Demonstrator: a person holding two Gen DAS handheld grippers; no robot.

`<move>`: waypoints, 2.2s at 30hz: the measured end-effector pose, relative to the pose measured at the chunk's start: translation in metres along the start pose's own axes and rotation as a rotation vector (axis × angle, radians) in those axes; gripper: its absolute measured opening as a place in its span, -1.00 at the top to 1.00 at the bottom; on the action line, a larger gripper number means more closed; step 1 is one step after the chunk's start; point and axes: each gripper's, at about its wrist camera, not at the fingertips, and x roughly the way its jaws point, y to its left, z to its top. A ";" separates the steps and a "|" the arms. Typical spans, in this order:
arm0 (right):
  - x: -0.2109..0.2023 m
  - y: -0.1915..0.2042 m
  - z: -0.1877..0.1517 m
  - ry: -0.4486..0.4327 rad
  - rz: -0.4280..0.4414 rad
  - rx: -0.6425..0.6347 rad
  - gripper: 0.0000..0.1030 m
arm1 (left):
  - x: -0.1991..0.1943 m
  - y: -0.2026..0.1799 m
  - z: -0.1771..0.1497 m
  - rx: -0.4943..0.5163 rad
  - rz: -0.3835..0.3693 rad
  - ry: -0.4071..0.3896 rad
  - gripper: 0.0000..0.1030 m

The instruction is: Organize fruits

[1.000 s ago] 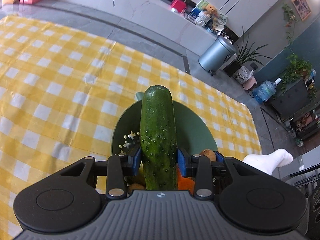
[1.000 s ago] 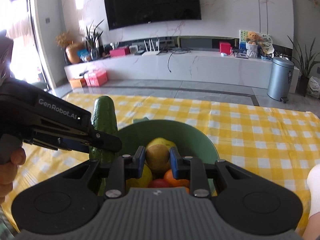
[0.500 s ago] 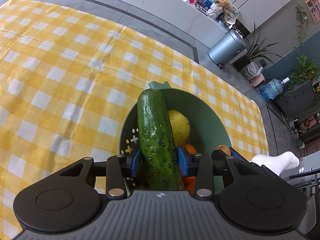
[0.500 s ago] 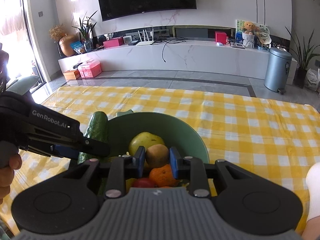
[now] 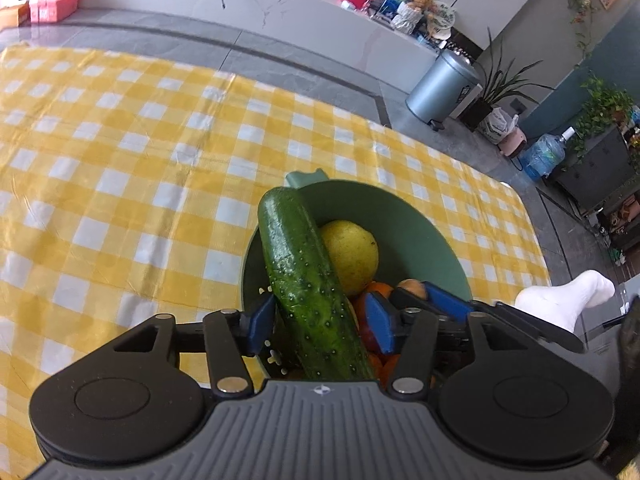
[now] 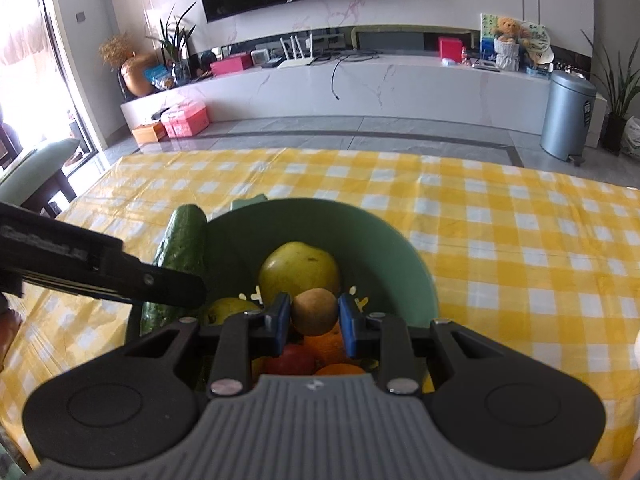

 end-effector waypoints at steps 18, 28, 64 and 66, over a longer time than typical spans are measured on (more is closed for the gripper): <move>0.026 0.001 -0.005 0.048 0.007 0.049 0.52 | -0.044 -0.007 -0.015 0.075 0.027 -0.105 -0.34; -0.021 0.010 0.000 -0.121 0.051 0.163 0.30 | -0.090 -0.011 -0.032 0.166 0.051 -0.208 -0.35; -0.194 0.108 -0.137 -0.452 -0.059 -0.091 -0.54 | -0.135 -0.005 -0.167 0.308 0.338 -0.496 -0.74; -0.184 0.103 -0.144 -0.422 -0.067 -0.066 -0.54 | -0.126 -0.005 -0.172 0.328 0.367 -0.473 -0.74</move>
